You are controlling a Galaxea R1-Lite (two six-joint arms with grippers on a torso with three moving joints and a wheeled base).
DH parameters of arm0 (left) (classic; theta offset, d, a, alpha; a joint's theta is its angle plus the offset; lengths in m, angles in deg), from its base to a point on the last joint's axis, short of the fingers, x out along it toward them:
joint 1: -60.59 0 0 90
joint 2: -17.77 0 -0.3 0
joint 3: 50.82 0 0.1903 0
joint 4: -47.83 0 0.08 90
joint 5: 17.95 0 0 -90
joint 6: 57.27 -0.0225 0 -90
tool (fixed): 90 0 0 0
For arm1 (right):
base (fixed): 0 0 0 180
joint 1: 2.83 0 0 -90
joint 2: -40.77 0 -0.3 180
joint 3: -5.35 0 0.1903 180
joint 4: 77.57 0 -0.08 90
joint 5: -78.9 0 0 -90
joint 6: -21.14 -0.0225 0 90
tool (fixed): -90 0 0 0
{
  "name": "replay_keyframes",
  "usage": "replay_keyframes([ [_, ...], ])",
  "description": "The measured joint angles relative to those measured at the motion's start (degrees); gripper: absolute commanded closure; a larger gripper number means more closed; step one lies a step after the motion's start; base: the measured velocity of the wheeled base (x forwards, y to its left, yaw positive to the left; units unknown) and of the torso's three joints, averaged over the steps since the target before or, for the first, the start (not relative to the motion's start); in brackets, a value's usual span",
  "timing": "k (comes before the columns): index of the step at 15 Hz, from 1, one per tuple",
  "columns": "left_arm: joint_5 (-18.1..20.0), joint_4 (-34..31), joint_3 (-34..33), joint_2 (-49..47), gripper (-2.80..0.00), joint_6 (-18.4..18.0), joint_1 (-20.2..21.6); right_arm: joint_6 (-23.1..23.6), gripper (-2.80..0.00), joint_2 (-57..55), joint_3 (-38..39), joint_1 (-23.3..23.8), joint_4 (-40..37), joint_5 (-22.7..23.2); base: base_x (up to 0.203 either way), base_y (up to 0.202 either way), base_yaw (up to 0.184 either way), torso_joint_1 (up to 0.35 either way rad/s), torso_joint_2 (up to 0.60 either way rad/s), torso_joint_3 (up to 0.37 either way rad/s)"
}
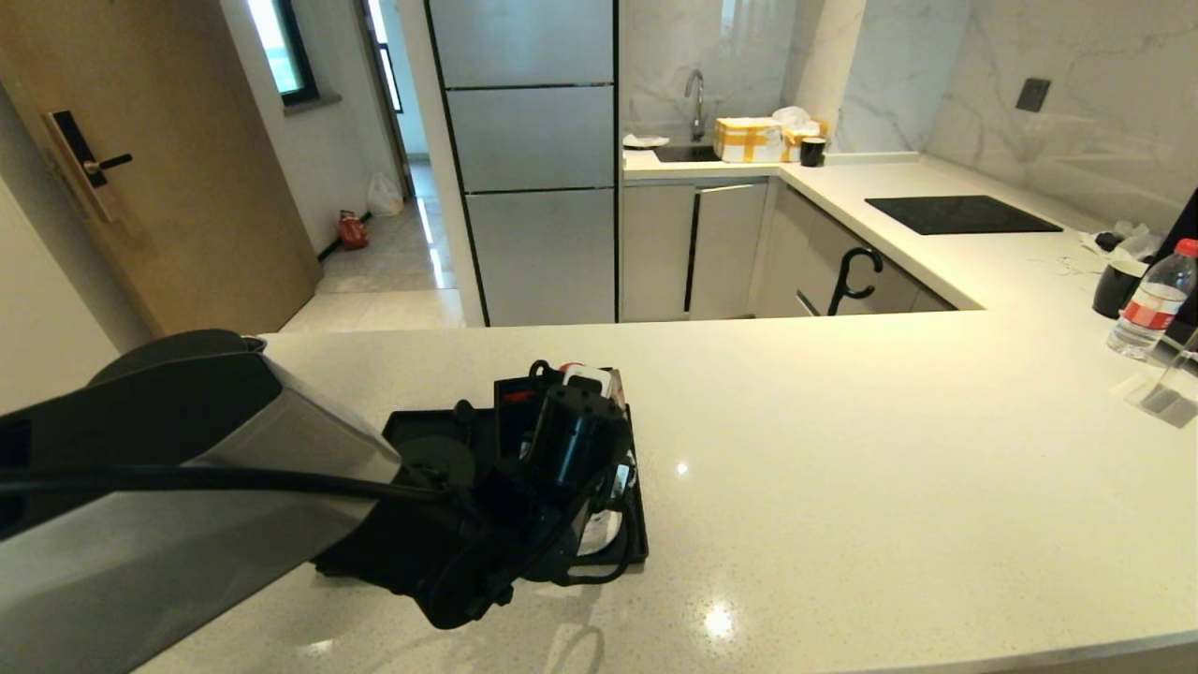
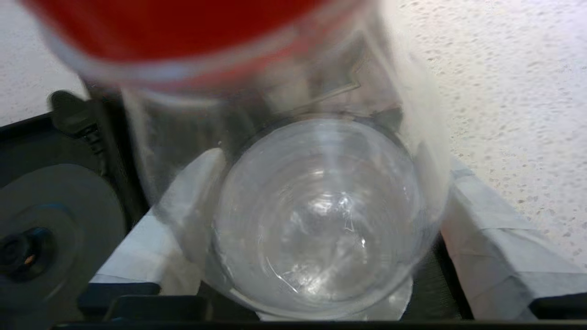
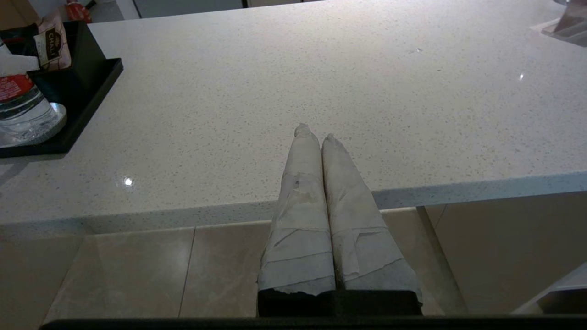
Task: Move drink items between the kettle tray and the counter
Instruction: Return the bottled water to its original position, then return the kettle to its original position
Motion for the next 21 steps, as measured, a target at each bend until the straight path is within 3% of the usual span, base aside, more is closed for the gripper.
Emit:
replay_keyframes([
  [5, -2.17, 0.1, -3.08, 3.42, -2.8, 0.1, -0.45, -0.02, 0.0, 0.0, 0.0, 0.0, 0.0, -0.01, 0.0, 0.0, 0.0, 0.0, 0.0, 0.0],
  [11, -4.48, 0.16, -9.95, 8.87, -2.8, 0.16, -5.17, -0.1, 0.0, 0.0, 0.0, -0.06, 0.0, 0.02, 0.0, 0.0, 0.0, 0.0, 0.0, 0.0],
  [18, -4.87, -0.69, -23.79, 22.39, -2.8, -2.86, -9.0, -0.01, 0.0, 0.0, 0.0, 0.0, 0.0, 0.03, 0.0, 0.0, 0.0, 0.0, 0.0, 0.0],
  [19, -4.87, -0.71, -25.3, 24.67, 0.0, -3.79, -9.02, -0.1, 0.0, 0.0, 0.0, -0.01, 0.02, 0.01, 0.0, 0.0, 0.0, 0.0, 0.0, 0.0],
  [21, -5.18, -1.11, -28.64, 30.02, 0.0, -5.96, -8.95, -0.1, 0.0, 0.0, 0.0, -0.06, 0.0, 0.01, 0.0, 0.0, 0.0, 0.0, 0.0, 0.0],
])
